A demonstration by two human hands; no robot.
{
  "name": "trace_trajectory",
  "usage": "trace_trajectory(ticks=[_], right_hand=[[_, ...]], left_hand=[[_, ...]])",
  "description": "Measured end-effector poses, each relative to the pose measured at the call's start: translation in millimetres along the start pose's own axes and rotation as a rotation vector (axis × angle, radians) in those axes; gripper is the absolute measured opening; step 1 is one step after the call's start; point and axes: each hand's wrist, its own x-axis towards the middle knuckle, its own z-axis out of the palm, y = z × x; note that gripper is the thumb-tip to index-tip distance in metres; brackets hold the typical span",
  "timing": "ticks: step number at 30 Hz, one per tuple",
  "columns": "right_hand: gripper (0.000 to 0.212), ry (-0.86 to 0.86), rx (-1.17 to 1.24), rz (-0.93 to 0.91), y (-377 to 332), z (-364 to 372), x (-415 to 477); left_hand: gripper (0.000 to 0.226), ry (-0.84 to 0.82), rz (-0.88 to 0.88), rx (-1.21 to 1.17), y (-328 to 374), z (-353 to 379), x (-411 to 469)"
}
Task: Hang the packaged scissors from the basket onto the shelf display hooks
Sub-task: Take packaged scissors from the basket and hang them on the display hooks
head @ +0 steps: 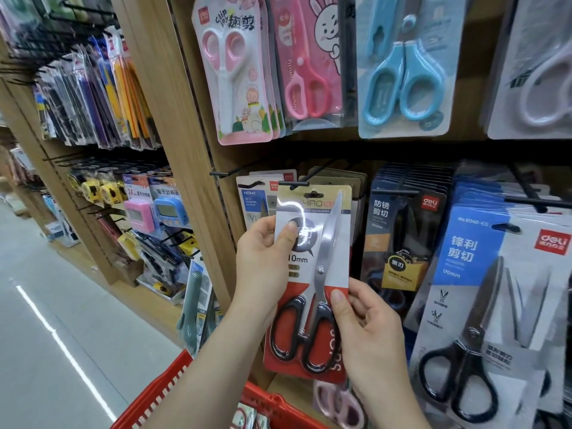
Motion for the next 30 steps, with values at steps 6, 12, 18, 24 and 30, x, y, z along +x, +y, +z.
trace_trajectory(ticks=[6, 12, 18, 24, 30], right_hand=[[0.022, 0.006, -0.008, -0.024, -1, -1, 3], [0.023, -0.010, -0.069, -0.071, -5, 2, 4], [0.024, 0.074, -0.217, 0.001, 3, 6, 8], [0.070, -0.046, -0.460, 0.069, 5, 1, 8], [0.066, -0.147, -0.396, 0.167, 14, -8, 18]], left_hand=[[0.012, -0.001, -0.037, -0.002, -3, 0, 3], [0.013, 0.015, -0.092, 0.003, -6, -1, 11], [0.009, 0.010, -0.117, 0.096, -13, 13, 28], [0.026, 0.066, 0.093, 0.376, -29, 39, 56], [0.041, 0.167, 0.287, 0.665, -39, 38, 67]])
